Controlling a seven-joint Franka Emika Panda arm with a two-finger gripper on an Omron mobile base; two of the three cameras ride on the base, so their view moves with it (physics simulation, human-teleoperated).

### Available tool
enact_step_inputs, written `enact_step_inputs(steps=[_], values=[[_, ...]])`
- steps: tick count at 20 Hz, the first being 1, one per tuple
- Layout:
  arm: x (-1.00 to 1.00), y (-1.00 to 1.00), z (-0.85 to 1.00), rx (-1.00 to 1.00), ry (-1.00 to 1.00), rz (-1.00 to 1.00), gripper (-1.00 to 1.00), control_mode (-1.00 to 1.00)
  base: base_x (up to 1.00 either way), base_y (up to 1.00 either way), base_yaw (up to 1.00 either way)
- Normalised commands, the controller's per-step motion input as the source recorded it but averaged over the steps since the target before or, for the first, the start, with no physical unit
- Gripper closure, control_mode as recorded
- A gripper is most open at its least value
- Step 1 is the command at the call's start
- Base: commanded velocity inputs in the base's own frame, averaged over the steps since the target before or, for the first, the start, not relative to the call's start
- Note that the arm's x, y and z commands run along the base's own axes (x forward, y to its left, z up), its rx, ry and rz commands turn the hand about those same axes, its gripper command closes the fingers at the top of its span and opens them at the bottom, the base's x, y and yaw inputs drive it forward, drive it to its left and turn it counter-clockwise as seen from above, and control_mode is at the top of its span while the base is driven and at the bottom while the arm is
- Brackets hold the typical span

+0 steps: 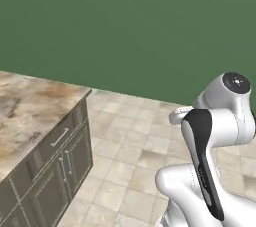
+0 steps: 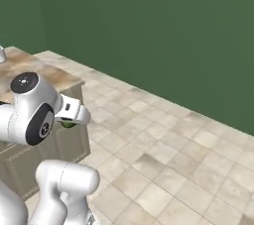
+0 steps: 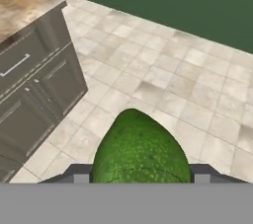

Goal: Place the cold items (avocado and bell pepper) from the fridge in one tupperware on the dining counter. Place the warm items (kebab skewer and hot dog) in the stove area in another tupperware.

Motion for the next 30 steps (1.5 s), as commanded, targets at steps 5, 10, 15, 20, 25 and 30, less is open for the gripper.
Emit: enact_step_inputs(steps=[5, 10, 15, 20, 25, 30], values=[[0.0, 0.0, 0.0, 0.0, 0.0, 0.0, 1.0, 1.0, 1.0, -0.76, 0.42], [0.0, 0.0, 0.0, 0.0, 0.0, 0.0, 1.0, 1.0, 1.0, -0.98, 0.3], [0.0, 0.0, 0.0, 0.0, 0.0, 0.0, 1.0, 1.0, 0.92, -0.86, 0.39], [0.0, 0.0, 0.0, 0.0, 0.0, 0.0, 1.0, 1.0, 0.88, -0.78, 0.5], [0.0, 0.0, 0.0, 0.0, 0.0, 0.0, 1.0, 1.0, 0.99, -0.9, 0.53], [0.0, 0.0, 0.0, 0.0, 0.0, 0.0, 1.0, 1.0, 1.0, -0.95, 0.53]])
